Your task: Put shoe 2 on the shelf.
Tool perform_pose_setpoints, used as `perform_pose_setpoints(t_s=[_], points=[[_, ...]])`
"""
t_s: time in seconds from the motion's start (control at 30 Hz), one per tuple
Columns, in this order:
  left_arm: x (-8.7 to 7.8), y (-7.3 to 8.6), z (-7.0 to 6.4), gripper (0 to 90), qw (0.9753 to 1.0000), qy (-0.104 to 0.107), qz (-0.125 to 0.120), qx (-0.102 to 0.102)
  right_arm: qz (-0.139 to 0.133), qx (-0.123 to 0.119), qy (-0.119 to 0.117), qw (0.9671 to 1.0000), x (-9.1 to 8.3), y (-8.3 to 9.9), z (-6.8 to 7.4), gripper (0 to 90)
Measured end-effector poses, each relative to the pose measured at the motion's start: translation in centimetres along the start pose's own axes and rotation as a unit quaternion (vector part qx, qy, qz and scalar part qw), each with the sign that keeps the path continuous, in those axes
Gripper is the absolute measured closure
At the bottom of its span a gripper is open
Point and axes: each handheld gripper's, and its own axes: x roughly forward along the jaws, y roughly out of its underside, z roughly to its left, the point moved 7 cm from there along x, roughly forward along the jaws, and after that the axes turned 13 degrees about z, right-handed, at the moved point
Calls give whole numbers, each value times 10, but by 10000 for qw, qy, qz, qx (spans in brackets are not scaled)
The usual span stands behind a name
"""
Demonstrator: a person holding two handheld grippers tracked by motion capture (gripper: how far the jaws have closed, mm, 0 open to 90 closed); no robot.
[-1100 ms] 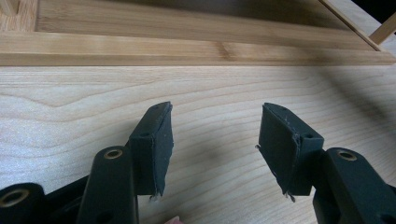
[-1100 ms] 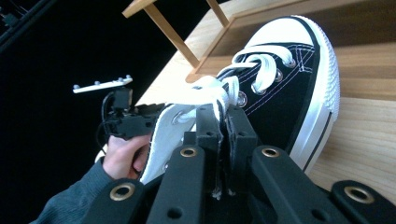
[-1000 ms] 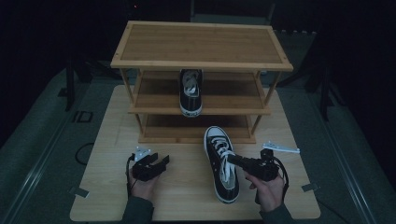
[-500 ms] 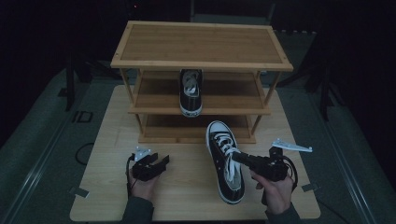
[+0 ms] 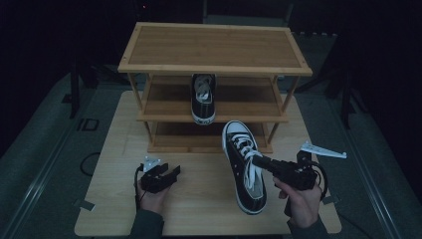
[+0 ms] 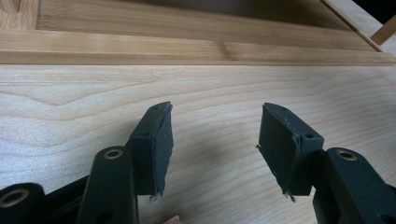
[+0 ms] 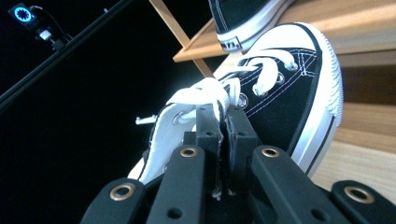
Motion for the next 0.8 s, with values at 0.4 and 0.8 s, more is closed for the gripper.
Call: perform_pose_setpoints(t_s=[0.4,0.8], points=[[0,0,0,451,10000,9,5,-3,-329,68,56,9994,0,-42,-4,864],[0,0,0,451,10000,24,10,-6,-475,141,388,9980,24,-83,-29,864]])
